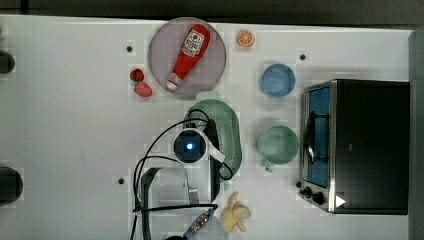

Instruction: Drag strainer right to left.

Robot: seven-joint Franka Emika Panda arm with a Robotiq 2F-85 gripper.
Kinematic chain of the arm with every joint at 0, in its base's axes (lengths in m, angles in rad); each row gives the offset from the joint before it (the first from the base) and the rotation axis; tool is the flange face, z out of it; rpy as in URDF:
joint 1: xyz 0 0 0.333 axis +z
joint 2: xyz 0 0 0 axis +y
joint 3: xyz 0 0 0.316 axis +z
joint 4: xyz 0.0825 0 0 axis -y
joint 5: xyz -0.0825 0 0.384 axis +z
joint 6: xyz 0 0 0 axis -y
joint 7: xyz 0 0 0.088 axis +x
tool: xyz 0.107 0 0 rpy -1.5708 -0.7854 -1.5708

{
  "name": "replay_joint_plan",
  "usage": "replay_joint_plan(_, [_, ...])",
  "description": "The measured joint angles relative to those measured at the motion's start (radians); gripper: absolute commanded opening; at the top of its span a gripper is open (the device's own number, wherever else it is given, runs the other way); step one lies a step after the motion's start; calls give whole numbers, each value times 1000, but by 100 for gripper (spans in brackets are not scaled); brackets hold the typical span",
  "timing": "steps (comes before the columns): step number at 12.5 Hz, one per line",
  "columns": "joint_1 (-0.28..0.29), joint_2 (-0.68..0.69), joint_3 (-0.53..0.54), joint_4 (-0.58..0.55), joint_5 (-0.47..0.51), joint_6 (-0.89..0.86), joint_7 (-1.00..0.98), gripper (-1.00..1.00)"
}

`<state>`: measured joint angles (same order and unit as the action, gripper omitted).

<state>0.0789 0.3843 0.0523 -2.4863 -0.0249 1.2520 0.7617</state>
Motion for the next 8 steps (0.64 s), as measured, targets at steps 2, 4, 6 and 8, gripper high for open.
replay_joint_plan(2, [20, -3, -10, 10, 1, -19, 13, 100])
replay_joint_plan(4, [26, -7, 8, 4, 0, -20, 72, 100])
replay_joint_plan(6, [53, -7, 12, 12, -14, -20, 127, 100])
replay_joint_plan(8, [80, -4, 40, 21, -11, -27, 180, 100])
